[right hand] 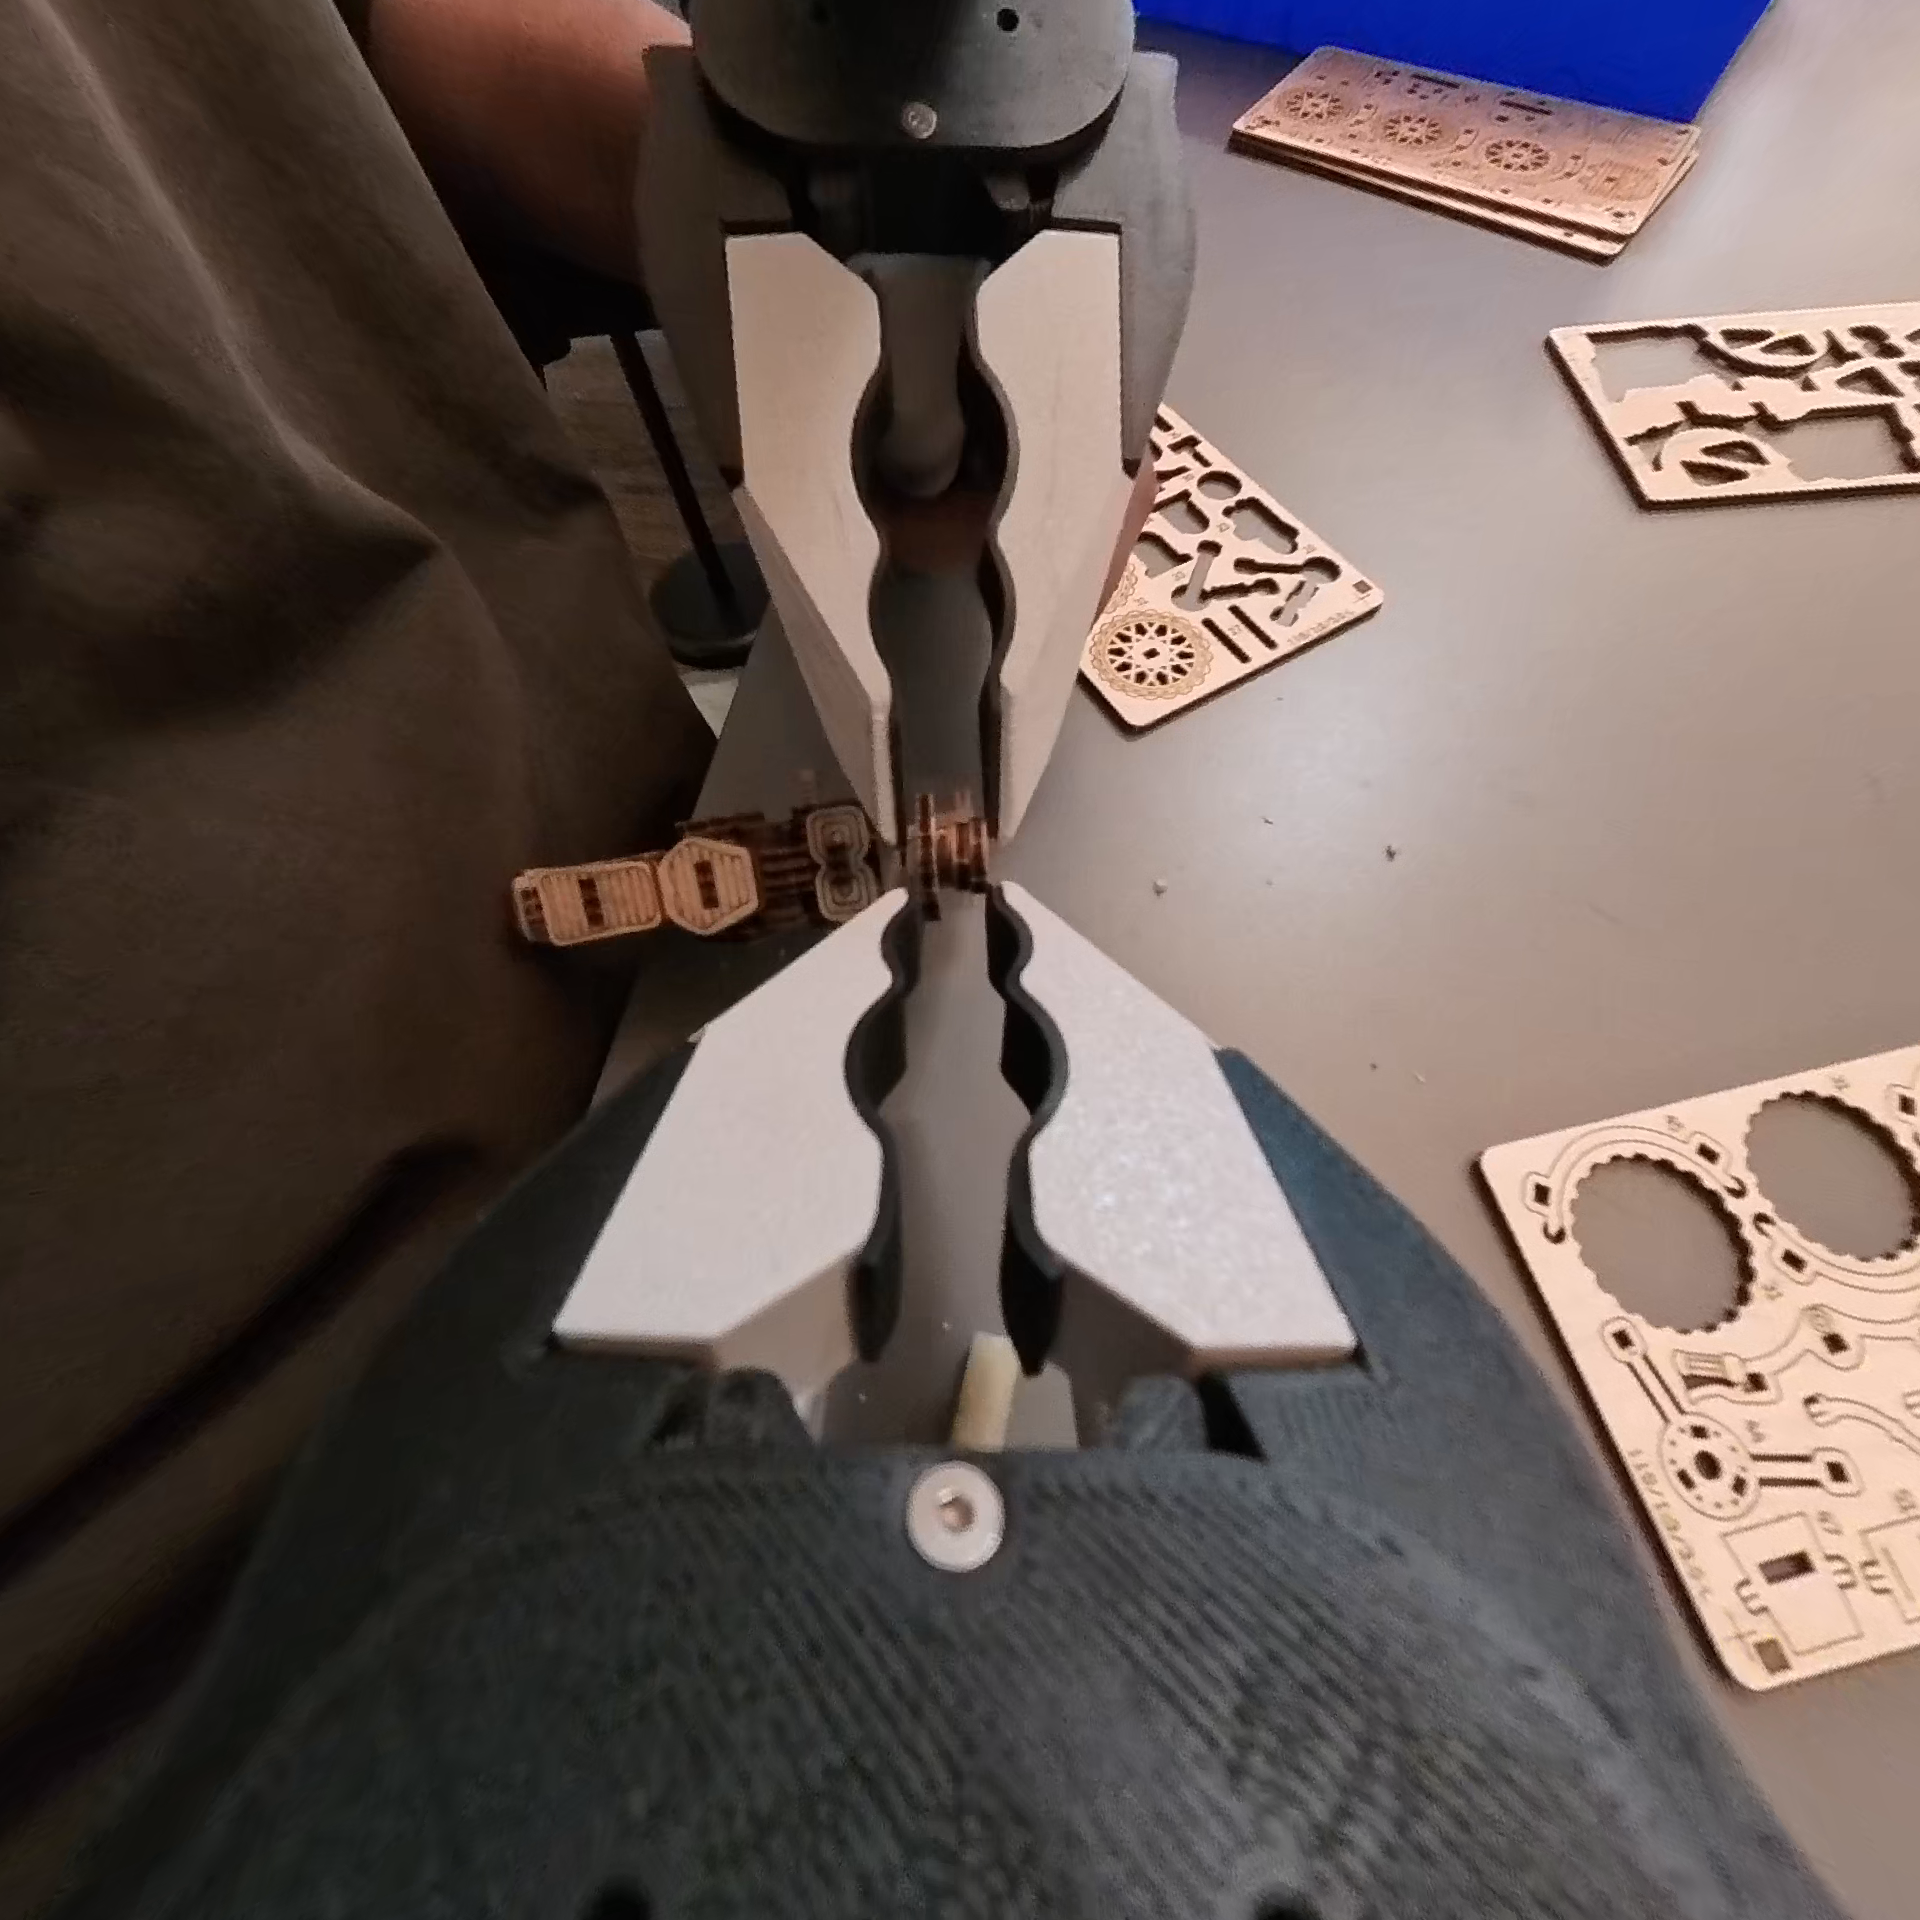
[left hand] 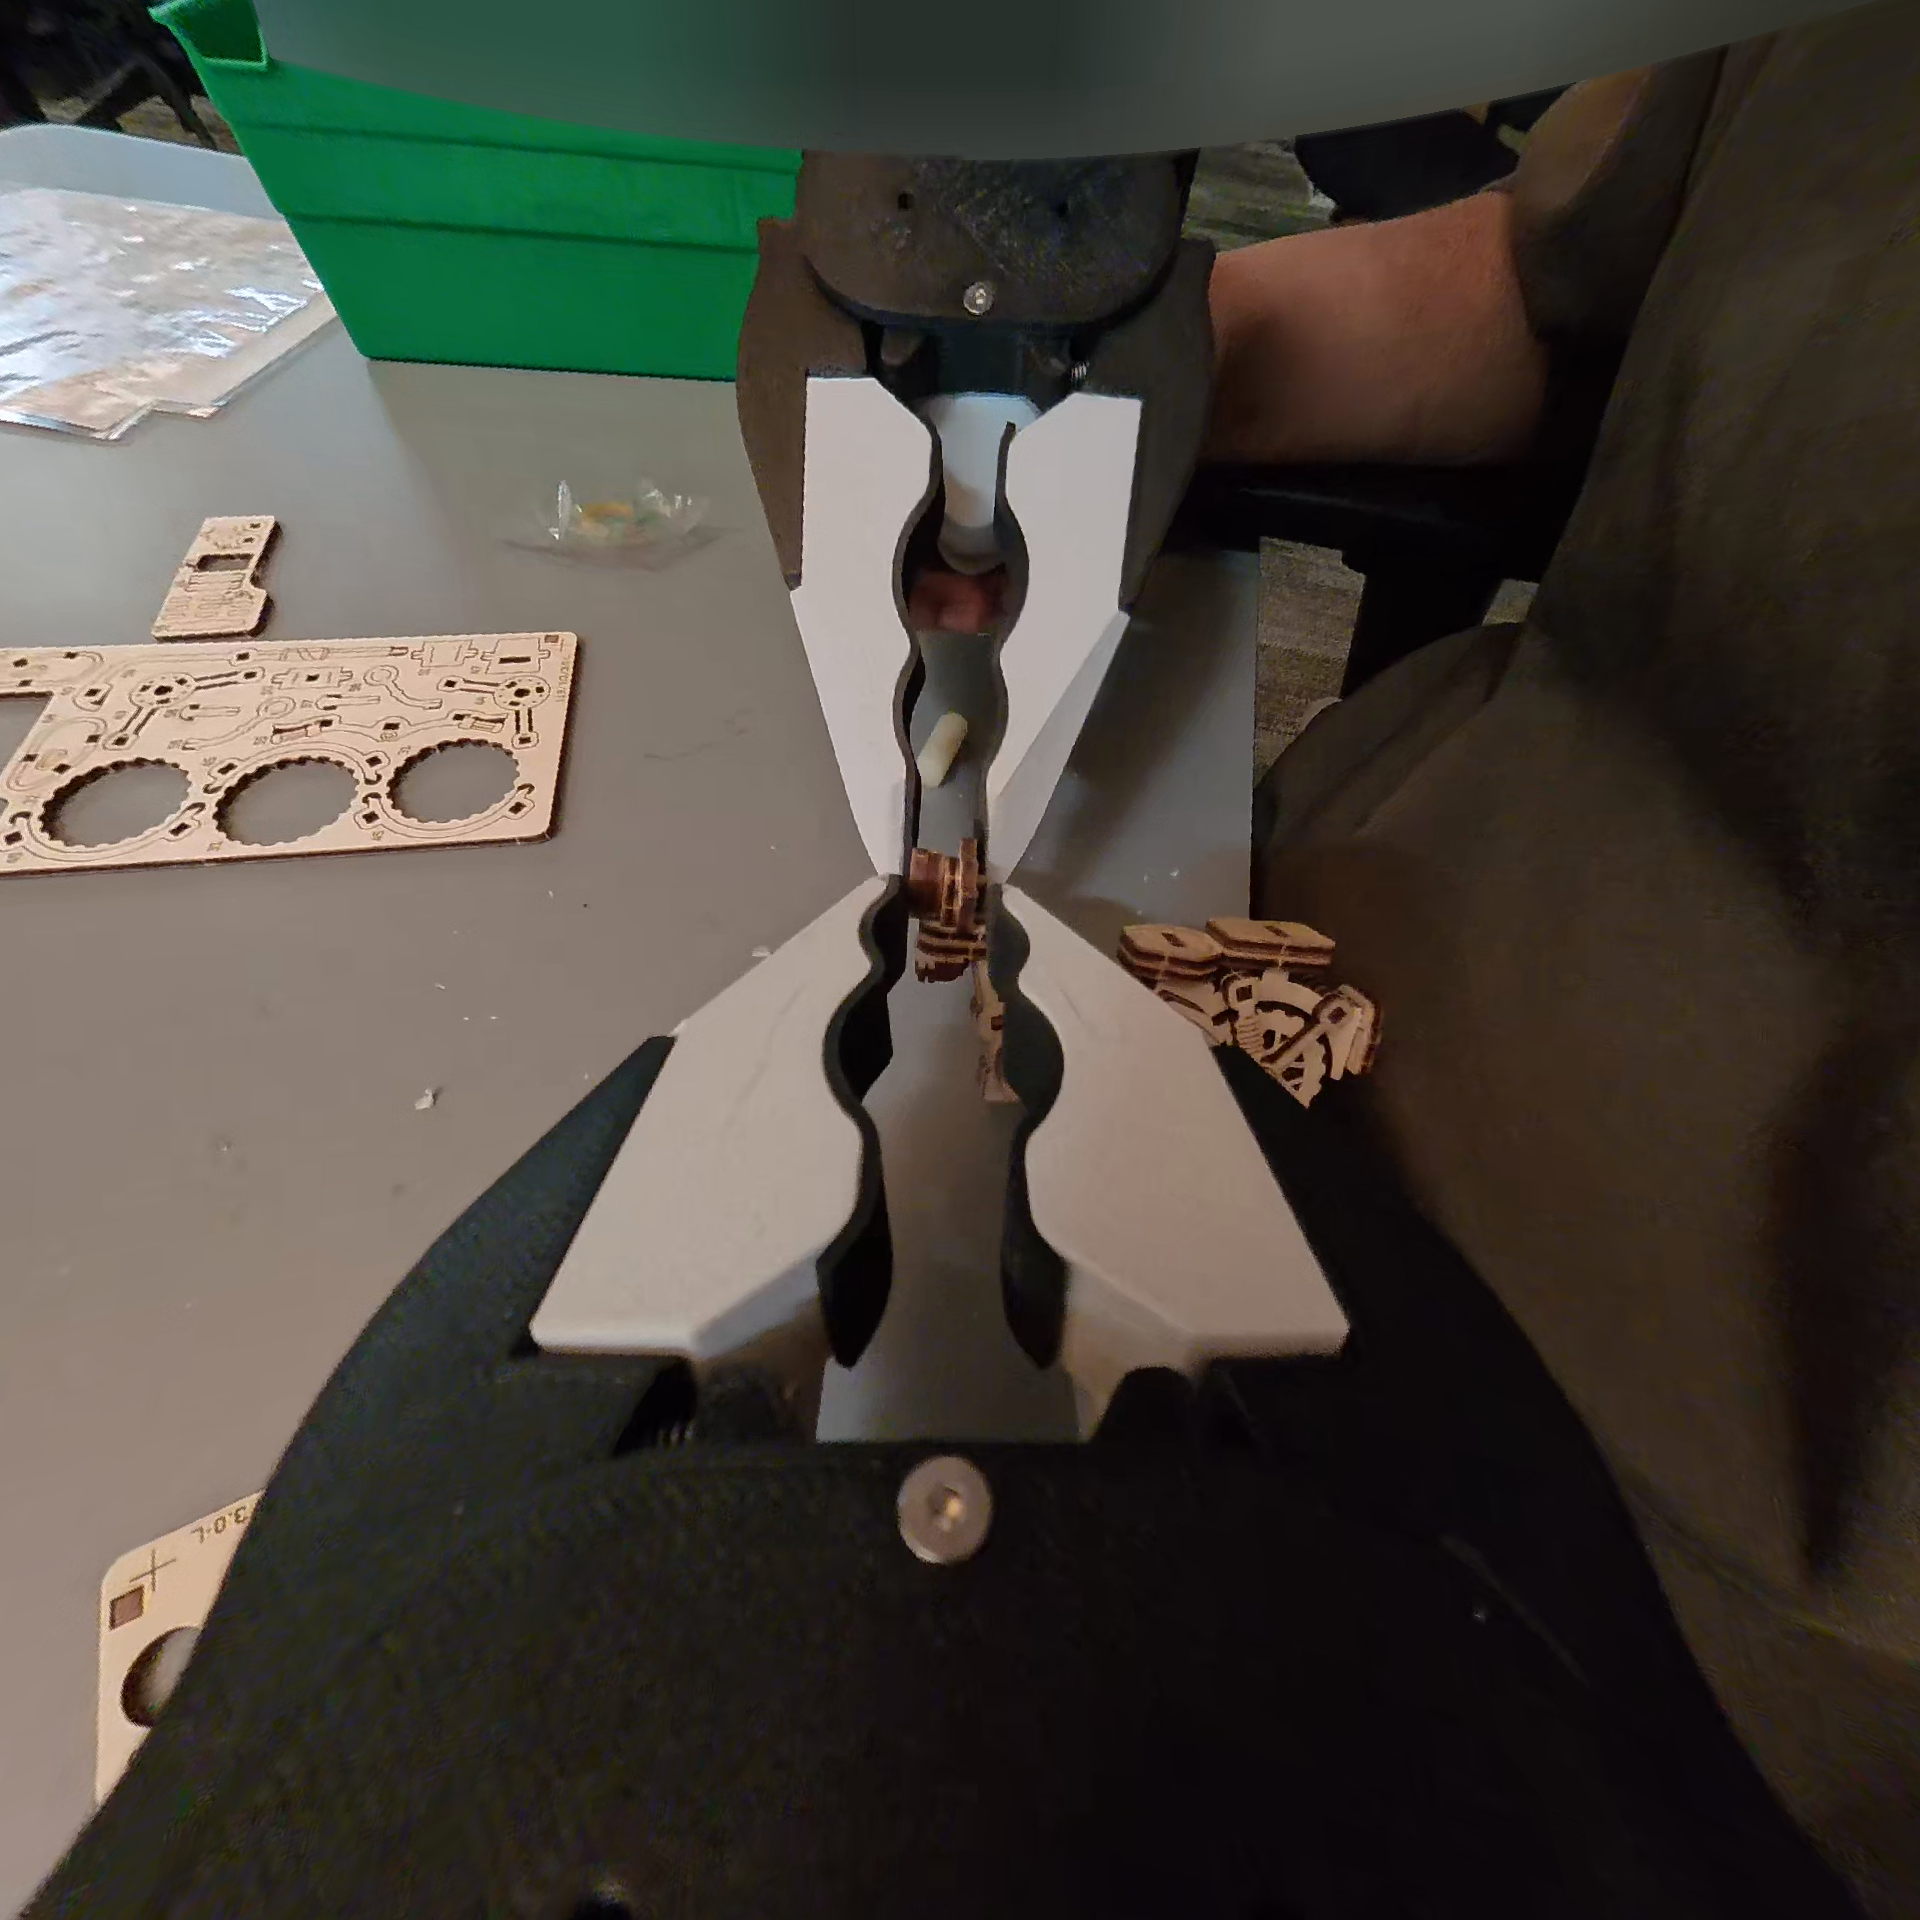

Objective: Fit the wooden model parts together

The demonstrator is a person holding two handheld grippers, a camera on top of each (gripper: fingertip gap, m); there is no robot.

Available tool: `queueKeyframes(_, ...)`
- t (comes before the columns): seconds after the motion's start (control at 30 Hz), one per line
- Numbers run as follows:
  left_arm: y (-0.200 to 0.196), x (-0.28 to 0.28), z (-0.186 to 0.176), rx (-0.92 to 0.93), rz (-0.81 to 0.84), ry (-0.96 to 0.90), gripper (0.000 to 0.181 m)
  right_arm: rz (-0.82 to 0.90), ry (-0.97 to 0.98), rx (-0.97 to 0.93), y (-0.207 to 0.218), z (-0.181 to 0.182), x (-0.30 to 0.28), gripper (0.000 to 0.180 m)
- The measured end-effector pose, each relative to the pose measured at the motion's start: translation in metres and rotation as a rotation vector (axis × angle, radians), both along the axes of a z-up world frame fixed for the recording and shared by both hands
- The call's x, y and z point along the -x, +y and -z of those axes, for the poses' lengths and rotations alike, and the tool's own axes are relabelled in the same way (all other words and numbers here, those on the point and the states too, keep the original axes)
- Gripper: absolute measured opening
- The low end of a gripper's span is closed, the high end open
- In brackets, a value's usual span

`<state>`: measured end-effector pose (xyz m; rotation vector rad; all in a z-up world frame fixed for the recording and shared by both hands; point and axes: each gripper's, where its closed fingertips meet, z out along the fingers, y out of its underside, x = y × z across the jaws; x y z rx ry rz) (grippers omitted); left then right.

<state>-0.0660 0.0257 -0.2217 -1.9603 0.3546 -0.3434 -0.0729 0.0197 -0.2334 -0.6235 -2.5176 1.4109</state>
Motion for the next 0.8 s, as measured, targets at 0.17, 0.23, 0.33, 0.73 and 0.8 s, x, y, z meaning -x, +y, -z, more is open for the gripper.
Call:
queueKeyframes(0.17,-0.0004,-0.0009,0.0009,0.003,0.006,0.01,0.012,-0.008,0.01,-0.017,-0.0003,0.0011,-0.0009,0.01)
queueKeyframes(0.23,-0.0006,-0.0011,0.0015,0.004,0.007,0.016,0.012,-0.009,0.009,-0.018,-0.0004,0.0013,-0.0011,0.01)
queueKeyframes(0.33,-0.0006,-0.0015,0.0028,0.007,0.008,0.031,0.012,-0.013,0.007,-0.024,-0.0001,0.002,-0.0016,0.01)
queueKeyframes(0.73,-0.002,-0.0032,0.0051,0.015,0.027,0.053,0.009,-0.032,-0.001,-0.035,-0.0017,0.0042,-0.0046,0.01)
queueKeyframes(0.8,-0.002,-0.0029,0.0052,0.018,0.029,0.05,0.009,-0.03,0.005,-0.04,-0.0017,0.0046,-0.0044,0.01)
